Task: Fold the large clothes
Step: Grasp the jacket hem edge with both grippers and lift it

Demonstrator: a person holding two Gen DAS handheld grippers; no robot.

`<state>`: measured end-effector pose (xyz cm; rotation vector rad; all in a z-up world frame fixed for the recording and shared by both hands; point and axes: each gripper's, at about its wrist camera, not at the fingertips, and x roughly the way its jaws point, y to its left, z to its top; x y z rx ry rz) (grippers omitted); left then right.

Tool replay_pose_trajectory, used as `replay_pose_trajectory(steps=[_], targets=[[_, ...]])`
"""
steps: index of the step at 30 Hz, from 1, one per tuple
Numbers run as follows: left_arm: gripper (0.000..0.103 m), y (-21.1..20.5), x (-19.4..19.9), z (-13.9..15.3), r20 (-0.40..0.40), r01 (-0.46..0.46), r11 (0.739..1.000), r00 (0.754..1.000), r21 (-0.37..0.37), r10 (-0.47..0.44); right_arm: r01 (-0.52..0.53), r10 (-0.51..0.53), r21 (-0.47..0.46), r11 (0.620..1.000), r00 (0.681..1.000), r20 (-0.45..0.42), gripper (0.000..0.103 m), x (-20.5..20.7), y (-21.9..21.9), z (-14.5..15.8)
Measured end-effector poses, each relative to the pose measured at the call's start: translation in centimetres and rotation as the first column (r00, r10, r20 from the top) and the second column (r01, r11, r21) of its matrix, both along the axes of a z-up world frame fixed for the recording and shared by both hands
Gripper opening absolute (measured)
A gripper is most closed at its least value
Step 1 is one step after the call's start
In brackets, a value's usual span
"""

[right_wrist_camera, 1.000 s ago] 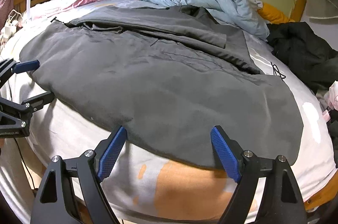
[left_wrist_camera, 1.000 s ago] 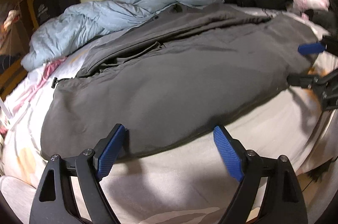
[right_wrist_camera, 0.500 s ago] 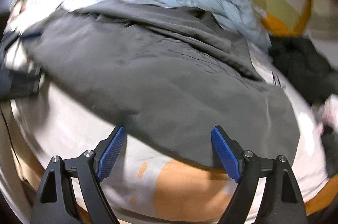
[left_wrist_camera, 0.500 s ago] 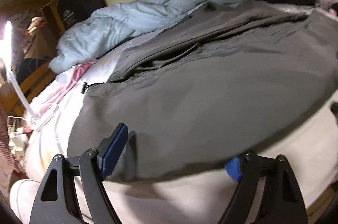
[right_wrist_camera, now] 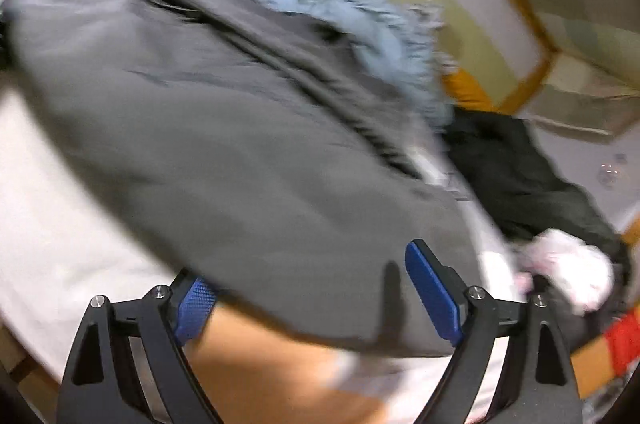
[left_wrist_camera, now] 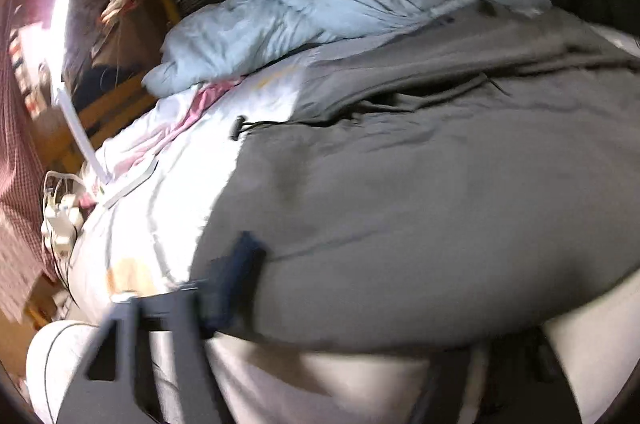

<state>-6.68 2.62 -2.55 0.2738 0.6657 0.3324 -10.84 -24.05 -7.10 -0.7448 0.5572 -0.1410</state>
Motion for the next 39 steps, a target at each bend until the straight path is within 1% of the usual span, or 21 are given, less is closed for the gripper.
replay_pose_trajectory(steps=[1,2,3,5,6,8,11,15,18,20,23,24,25,27,29,31,33,34,36,37,39], targets=[[0.033,0.0,-0.1,0.1,0.005,0.005,1.0,1.0,0.012,-0.005,0.017,-0.017,-0.031,0.999,1.0,0.006,0.081,0.4,-0.3,-0.3],[0.025,-0.2,-0.1,0.1,0.006,0.009,1.0,1.0,0.025,-0.01,0.019,-0.019,-0.027,0.999,1.0,-0.015,0.064,0.7,-0.5,-0.5],[0.019,-0.5,-0.2,0.2,0.018,0.011,0.999,1.0,0.039,-0.012,0.014,-0.014,-0.001,1.0,0.999,-0.04,0.047,0.9,-0.6,-0.5],[0.015,-0.8,-0.8,1.1,0.065,0.02,0.999,0.998,0.047,-0.023,0.011,-0.01,0.029,1.0,0.999,-0.049,0.035,1.0,-0.6,-0.2],[0.014,-0.9,-1.2,1.6,0.08,0.024,0.999,0.996,0.042,-0.028,0.01,-0.009,0.032,0.999,0.999,-0.039,0.023,0.9,-0.5,0.0],[0.012,-0.6,-1.6,2.8,0.098,0.036,0.999,0.994,0.027,-0.038,0.001,-0.001,0.053,0.999,1.0,-0.002,0.015,0.2,-0.6,0.9],[0.01,-0.1,-2.8,4.4,0.114,0.05,0.999,0.992,0.013,-0.051,-0.019,0.015,0.128,0.992,0.999,0.032,0.012,-1.1,-0.8,3.5],[0.01,1.1,-5.1,6.1,0.1,0.068,0.997,0.993,-0.031,-0.065,-0.058,0.053,0.213,0.975,0.998,0.027,0.012,-4.0,-0.9,5.8],[0.01,1.5,-6.6,7.1,0.085,0.089,0.994,0.993,-0.063,-0.084,-0.088,0.087,0.213,0.973,0.996,0.013,0.012,-6.3,-0.6,6.7],[0.01,1.3,-7.1,8.3,0.101,0.101,0.993,0.99,-0.069,-0.093,-0.093,0.089,0.207,0.974,0.996,0.025,0.012,-7.0,-0.4,7.6],[0.009,1.2,-7.5,11.2,0.154,0.115,0.985,0.983,-0.125,-0.095,-0.086,0.073,0.249,0.965,0.995,0.062,0.012,-6.7,-1.1,10.4],[0.009,1.3,-7.8,12.4,0.173,0.121,0.983,0.98,-0.138,-0.097,-0.086,0.067,0.277,0.957,0.995,0.079,0.011,-6.7,-1.4,12.0],[0.009,1.3,-8.0,13.2,0.175,0.122,0.983,0.98,-0.136,-0.097,-0.091,0.07,0.287,0.954,0.994,0.08,0.011,-6.8,-1.5,13.0],[0.009,1.5,-8.8,14.0,0.162,0.122,0.983,0.982,-0.134,-0.1,-0.111,0.094,0.305,0.946,0.993,0.067,0.011,-7.5,-1.8,14.8],[0.009,2.0,-9.2,13.6,0.127,0.123,0.982,0.986,-0.145,-0.105,-0.12,0.113,0.339,0.933,0.993,0.038,0.011,-7.9,-2.2,15.4],[0.009,2.1,-8.8,12.6,0.094,0.131,0.982,0.988,-0.133,-0.119,-0.125,0.143,0.37,0.921,0.99,-0.02,0.011,-7.9,-2.5,14.9],[0.009,1.7,-7.6,12.0,0.087,0.143,0.983,0.987,-0.112,-0.134,-0.128,0.151,0.347,0.929,0.988,-0.038,0.011,-7.2,-2.4,14.2],[0.009,1.6,-7.0,12.3,0.104,0.152,0.982,0.985,-0.112,-0.141,-0.13,0.143,0.309,0.942,0.989,-0.019,0.011,-6.2,-1.9,14.1],[0.009,1.8,-5.3,13.7,0.152,0.16,0.98,0.978,-0.122,-0.141,-0.141,0.138,0.264,0.954,0.99,0.03,0.011,-4.4,-1.4,14.5],[0.009,2.1,-4.0,14.6,0.178,0.167,0.976,0.974,-0.139,-0.141,-0.147,0.14,0.256,0.955,0.989,0.047,0.011,-3.6,-1.1,14.9],[0.009,2.7,-0.7,15.9,0.193,0.178,0.973,0.97,-0.144,-0.149,-0.169,0.155,0.239,0.956,0.985,0.078,0.011,-1.3,-0.8,16.2]])
